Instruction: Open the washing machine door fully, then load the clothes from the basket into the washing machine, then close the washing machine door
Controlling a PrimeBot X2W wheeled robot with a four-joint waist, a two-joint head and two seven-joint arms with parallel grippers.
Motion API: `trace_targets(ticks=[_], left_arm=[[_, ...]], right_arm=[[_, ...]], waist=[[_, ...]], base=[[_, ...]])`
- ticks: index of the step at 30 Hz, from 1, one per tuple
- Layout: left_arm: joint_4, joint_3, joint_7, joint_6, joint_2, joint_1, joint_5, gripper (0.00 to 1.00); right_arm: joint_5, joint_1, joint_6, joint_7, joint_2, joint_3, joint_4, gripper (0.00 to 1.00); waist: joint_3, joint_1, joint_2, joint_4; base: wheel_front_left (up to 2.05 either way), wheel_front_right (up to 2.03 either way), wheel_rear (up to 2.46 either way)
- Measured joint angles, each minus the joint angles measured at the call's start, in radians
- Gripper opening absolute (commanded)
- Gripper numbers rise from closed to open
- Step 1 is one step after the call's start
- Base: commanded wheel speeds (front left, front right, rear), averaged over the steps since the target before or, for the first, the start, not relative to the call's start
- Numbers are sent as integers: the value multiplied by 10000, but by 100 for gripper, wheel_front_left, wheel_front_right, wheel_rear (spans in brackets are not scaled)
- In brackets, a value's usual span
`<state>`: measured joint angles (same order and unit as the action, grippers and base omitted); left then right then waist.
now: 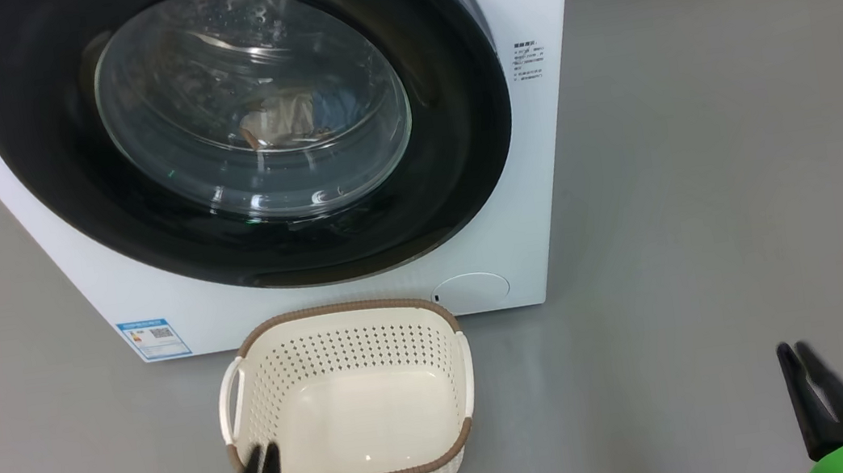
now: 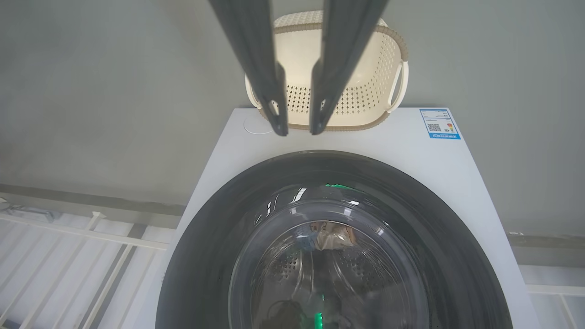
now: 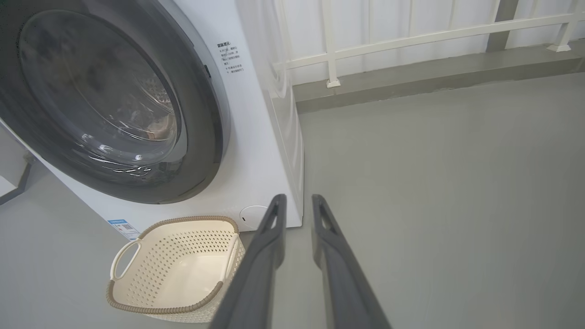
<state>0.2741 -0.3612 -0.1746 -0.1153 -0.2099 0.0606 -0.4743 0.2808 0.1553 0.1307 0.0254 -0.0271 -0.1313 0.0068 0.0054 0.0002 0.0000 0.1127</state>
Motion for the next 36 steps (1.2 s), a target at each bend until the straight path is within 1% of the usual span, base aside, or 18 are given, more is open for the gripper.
trace_targets(ticks=[4,8,9,12,14,27,30,36], left_arm=[[261,-42,46,8,151,-295,-94,0],[261,61,111,96,178,-291,-489,0],[261,86,138,104,184,-291,-558,0],[261,176,209,171,224,-291,-834,0],[259,245,257,194,253,-291,-1045,0],[257,700,523,454,395,-282,-2228,0],[255,798,604,460,405,-281,-2458,0],[253,1016,704,621,497,-279,-3028,0]], right_arm=[[138,16,0,13,104,12,391,0],[447,15,0,44,109,10,447,0],[573,13,0,44,109,10,466,0],[949,7,0,59,109,10,529,0],[1087,-2,0,98,109,10,556,0],[2495,-89,0,178,107,10,788,0],[2842,-164,0,192,107,8,857,0],[3465,-288,0,236,102,8,941,0]], waist=[[1,1,0,-9],[-19,22,0,-53],[-24,22,0,-64],[-14,6,0,-91],[-6,3,0,-110],[-5,1,0,-226],[-6,0,0,-253],[-7,0,0,-307]], base=[[0,0,0],[0,0,0],[0,0,0],[0,0,0],[0,0,0],[0,0,0],[0,0,0],[0,0,0]])
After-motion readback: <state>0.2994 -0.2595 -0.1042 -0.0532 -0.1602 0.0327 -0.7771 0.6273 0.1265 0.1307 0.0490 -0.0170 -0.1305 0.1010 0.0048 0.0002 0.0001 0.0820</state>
